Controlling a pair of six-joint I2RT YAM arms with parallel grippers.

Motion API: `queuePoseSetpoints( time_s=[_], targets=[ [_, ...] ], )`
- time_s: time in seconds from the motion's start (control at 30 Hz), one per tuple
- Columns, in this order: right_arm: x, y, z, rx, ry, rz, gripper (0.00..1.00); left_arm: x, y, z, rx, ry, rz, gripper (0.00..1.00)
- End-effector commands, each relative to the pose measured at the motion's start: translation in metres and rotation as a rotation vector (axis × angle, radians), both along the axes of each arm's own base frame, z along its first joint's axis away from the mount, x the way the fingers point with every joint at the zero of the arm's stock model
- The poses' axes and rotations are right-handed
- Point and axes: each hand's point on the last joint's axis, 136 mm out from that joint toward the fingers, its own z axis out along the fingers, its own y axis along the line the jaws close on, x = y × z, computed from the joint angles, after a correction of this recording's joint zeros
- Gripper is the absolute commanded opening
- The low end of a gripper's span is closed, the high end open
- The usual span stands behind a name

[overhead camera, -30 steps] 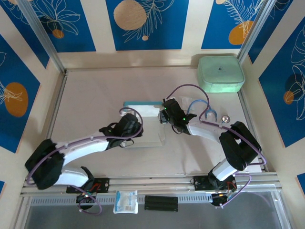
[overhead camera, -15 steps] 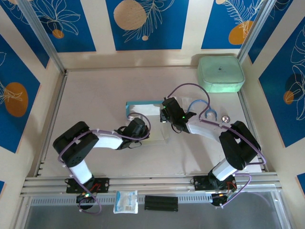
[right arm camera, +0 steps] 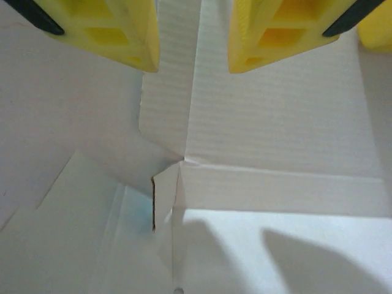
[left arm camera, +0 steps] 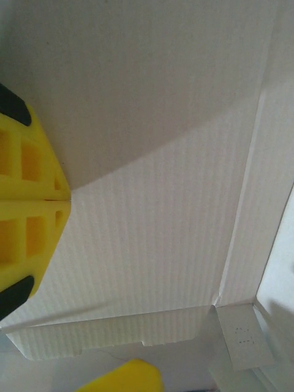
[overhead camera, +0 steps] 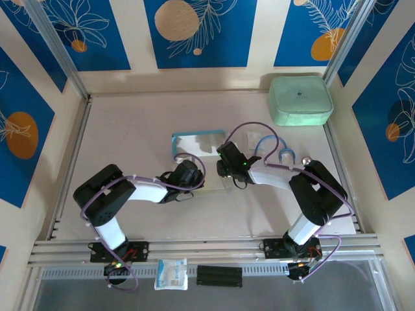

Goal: Fold the paper box

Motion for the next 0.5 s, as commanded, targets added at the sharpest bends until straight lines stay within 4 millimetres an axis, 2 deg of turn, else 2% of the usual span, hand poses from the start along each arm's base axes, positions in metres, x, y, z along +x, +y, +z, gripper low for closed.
queuePoseSetpoints(
  time_s=[0.0, 0.17, 0.33, 0.4, 0.47],
  targets=[
    [0.004, 0.007, 0.023, 0.031, -0.056, 0.102, 0.37, -0.008, 0.01, -0.01, 0.076, 0.024, -0.011, 0.03],
    [0.004, -0.011, 0.051, 0.165, -0.053, 0.121, 0.49, -0.007, 0.009, -0.008, 0.077, 0.019, -0.012, 0.03],
    [-0.005, -0.024, 0.111, 0.294, -0.187, 0.277, 0.55, -0.005, 0.01, -0.004, 0.098, 0.005, -0.02, 0.03],
    [0.0, -0.037, 0.13, 0.308, -0.233, 0.314, 0.57, -0.004, 0.01, -0.004, 0.104, 0.003, -0.027, 0.03],
    [0.009, -0.048, 0.135, 0.296, -0.25, 0.332, 0.55, -0.004, 0.008, -0.003, 0.099, -0.001, -0.032, 0.03]
  ],
)
